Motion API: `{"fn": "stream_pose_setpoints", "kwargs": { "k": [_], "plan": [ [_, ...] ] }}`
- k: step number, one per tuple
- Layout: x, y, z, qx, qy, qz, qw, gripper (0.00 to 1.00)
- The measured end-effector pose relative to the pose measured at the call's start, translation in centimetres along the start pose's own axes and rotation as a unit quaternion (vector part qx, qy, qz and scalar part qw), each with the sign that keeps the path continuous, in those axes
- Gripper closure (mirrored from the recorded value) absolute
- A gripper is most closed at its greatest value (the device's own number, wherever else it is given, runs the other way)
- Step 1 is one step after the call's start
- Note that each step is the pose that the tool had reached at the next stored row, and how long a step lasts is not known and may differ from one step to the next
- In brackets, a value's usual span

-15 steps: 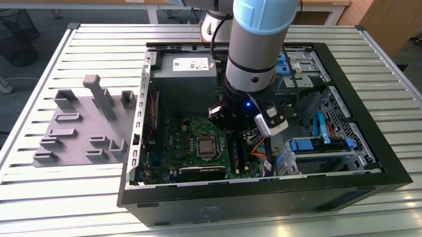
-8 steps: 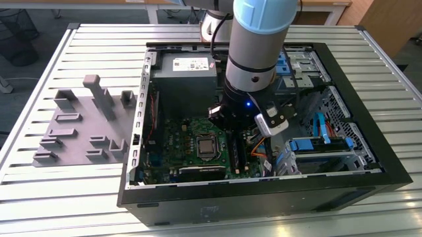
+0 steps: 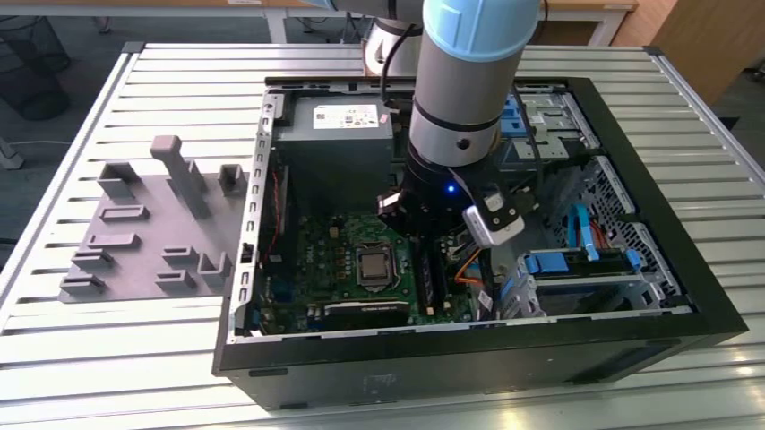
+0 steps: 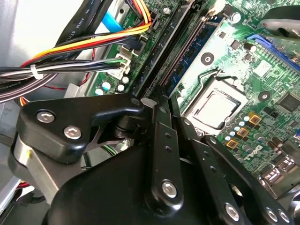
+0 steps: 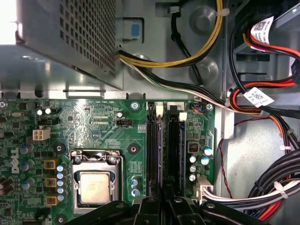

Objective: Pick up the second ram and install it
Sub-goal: 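Press down the second ram until it locks into place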

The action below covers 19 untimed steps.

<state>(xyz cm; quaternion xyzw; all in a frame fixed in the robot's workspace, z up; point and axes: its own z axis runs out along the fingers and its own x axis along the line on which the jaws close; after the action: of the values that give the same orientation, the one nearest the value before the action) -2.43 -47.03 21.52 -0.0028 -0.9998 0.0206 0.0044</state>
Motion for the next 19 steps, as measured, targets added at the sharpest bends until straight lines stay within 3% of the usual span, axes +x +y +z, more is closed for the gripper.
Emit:
{"fn": "stream_pose_setpoints", "kwargs": {
  "k": [19],
  "plan": [
    [-0.01, 0.02, 0.54, 0.0, -0.0001, -0.001, 1.0, 0.86]
  ]
}}
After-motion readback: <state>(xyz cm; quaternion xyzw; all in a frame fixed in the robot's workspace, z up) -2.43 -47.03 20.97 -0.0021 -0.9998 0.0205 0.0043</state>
